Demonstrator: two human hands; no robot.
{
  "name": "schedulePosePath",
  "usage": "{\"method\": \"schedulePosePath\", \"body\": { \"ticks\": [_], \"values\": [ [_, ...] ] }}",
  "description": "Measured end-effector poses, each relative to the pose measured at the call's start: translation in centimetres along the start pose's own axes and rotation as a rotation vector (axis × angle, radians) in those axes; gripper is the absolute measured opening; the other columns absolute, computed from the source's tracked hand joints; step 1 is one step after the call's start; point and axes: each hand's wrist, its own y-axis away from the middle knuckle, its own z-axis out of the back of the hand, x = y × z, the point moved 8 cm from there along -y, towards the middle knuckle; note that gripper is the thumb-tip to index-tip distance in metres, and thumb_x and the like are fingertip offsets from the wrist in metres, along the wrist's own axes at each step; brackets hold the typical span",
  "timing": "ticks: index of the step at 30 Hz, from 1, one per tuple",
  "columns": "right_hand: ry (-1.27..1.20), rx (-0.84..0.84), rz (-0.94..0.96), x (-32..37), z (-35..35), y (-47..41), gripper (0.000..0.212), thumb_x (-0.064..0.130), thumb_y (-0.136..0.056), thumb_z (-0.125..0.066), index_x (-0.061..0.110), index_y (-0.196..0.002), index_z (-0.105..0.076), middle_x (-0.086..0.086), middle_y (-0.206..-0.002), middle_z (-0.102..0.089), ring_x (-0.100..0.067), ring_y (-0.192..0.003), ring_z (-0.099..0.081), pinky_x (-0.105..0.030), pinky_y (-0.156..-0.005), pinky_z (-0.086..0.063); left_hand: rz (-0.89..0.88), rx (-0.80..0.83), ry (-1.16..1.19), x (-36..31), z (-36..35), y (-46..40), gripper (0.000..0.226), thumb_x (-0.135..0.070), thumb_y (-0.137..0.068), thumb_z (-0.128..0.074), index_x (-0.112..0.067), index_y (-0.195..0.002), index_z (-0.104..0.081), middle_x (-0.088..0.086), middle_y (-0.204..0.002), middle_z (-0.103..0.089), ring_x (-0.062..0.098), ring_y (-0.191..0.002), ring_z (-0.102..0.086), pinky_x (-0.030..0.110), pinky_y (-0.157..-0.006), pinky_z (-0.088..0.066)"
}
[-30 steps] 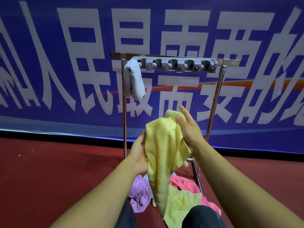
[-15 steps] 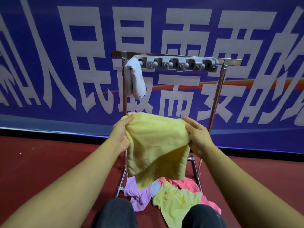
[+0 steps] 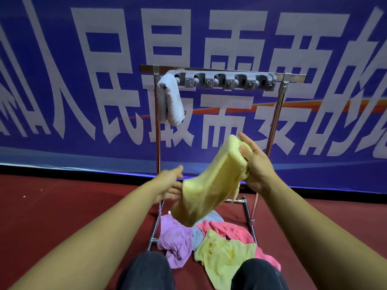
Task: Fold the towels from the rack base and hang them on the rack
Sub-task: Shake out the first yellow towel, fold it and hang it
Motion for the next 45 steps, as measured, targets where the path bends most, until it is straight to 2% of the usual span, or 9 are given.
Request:
{"method": "schedulePosePath", "body": {
  "ticks": [5, 11, 20, 24, 29, 33, 37, 41, 45],
  "values": [
    [-0.035, 0.093, -0.035, 1.2, -2.2, 0.2, 0.043, 0.006, -0.107, -0.047, 0.033, -0.136, -0.065, -0.014, -0.139, -0.059, -0.014, -0.068, -0.072, -0.03, -0.054, -0.06, 0.149, 0.092, -0.078, 3.9, -3.3, -0.1, 0.081, -0.073, -0.096, -0.036, -0.011, -0.149, -0.042, 0.015, -0.122, -0.069, 0.029, -0.105, -0.068, 0.04, -0.084, -0.056],
    [-0.085, 0.236, -0.032, 3.2, -4.5, 0.6, 0.043, 0.007, -0.104, -0.054, 0.032, -0.137, -0.065, -0.012, -0.133, -0.066, -0.02, -0.077, -0.069, -0.031, -0.063, -0.063, 0.255, 0.181, 0.209, 8.9, -7.5, -1.3, 0.129, -0.108, -0.049, -0.042, -0.011, -0.133, -0.057, 0.003, -0.138, -0.059, 0.026, -0.122, -0.057, 0.045, -0.094, -0.047],
    [-0.14, 0.312, 0.016, 4.7, -4.3, 0.4, 0.045, 0.007, -0.103, -0.054, 0.029, -0.142, -0.061, -0.01, -0.128, -0.07, -0.016, -0.08, -0.068, -0.029, -0.067, -0.063, 0.205, 0.314, 0.67, 9.3, -11.4, 0.0, 0.079, -0.082, -0.074, -0.065, -0.006, -0.091, -0.078, 0.013, -0.083, -0.075, 0.027, -0.071, -0.073, 0.036, -0.069, -0.056],
    [-0.112, 0.266, -0.025, 3.9, -2.5, -0.2, 0.044, 0.007, -0.102, -0.057, 0.028, -0.14, -0.062, -0.011, -0.128, -0.069, -0.015, -0.08, -0.063, -0.028, -0.067, -0.061, 0.127, 0.356, 0.769, 8.0, -10.5, 0.0, 0.07, -0.066, -0.081, -0.072, -0.002, -0.11, -0.075, 0.017, -0.106, -0.073, 0.034, -0.101, -0.069, 0.051, -0.11, -0.046],
    [0.014, 0.127, -0.052, 3.4, 0.5, -0.1, 0.042, 0.006, -0.1, -0.059, 0.023, -0.138, -0.064, -0.014, -0.126, -0.069, -0.02, -0.082, -0.068, -0.032, -0.067, -0.063, -0.034, 0.206, 0.764, 3.9, -6.8, -0.7, 0.05, -0.043, -0.099, -0.056, -0.004, -0.128, -0.067, 0.016, -0.114, -0.073, 0.032, -0.111, -0.066, 0.047, -0.104, -0.047],
    [0.406, -0.04, -0.002, 3.9, 3.9, -0.7, 0.032, 0.015, -0.104, -0.058, 0.024, -0.133, -0.067, -0.014, -0.131, -0.066, -0.024, -0.102, -0.071, -0.037, -0.076, -0.063, -0.205, -0.065, 0.618, 0.6, -0.9, -1.3, 0.041, -0.04, -0.102, -0.056, -0.007, -0.127, -0.061, 0.016, -0.117, -0.074, 0.031, -0.115, -0.068, 0.044, -0.092, -0.055],
    [0.969, -0.215, 0.11, 5.4, 5.8, -1.1, 0.033, 0.035, -0.103, -0.059, 0.018, -0.129, -0.07, -0.006, -0.135, -0.063, -0.027, -0.122, -0.059, -0.048, -0.103, -0.053, -0.369, -0.323, 0.031, -3.0, 3.9, -0.6, 0.033, -0.056, -0.097, -0.053, -0.027, -0.103, -0.068, 0.005, -0.104, -0.076, 0.028, -0.103, -0.071, 0.053, -0.095, -0.056],
    [0.732, -0.294, -0.049, 5.3, 7.5, -1.3, 0.041, 0.044, -0.091, -0.074, 0.011, -0.115, -0.074, -0.006, -0.116, -0.068, -0.024, -0.103, -0.065, -0.042, -0.086, -0.058, -0.46, -0.475, -0.311, -7.7, 5.3, 1.6, 0.037, -0.048, -0.105, -0.042, -0.016, -0.111, -0.06, 0.005, -0.109, -0.065, 0.027, -0.103, -0.06, 0.039, -0.081, -0.047],
    [0.365, -0.246, -0.127, 5.1, 7.4, -1.5, 0.024, 0.028, -0.093, -0.075, 0.013, -0.112, -0.075, -0.014, -0.115, -0.073, -0.027, -0.1, -0.07, -0.041, -0.083, -0.061, -0.442, -0.492, -0.302, -10.3, 7.1, 2.0, 0.047, -0.055, -0.099, -0.048, -0.017, -0.123, -0.061, 0.008, -0.114, -0.067, 0.029, -0.105, -0.065, 0.044, -0.093, -0.052]
  ]
}}
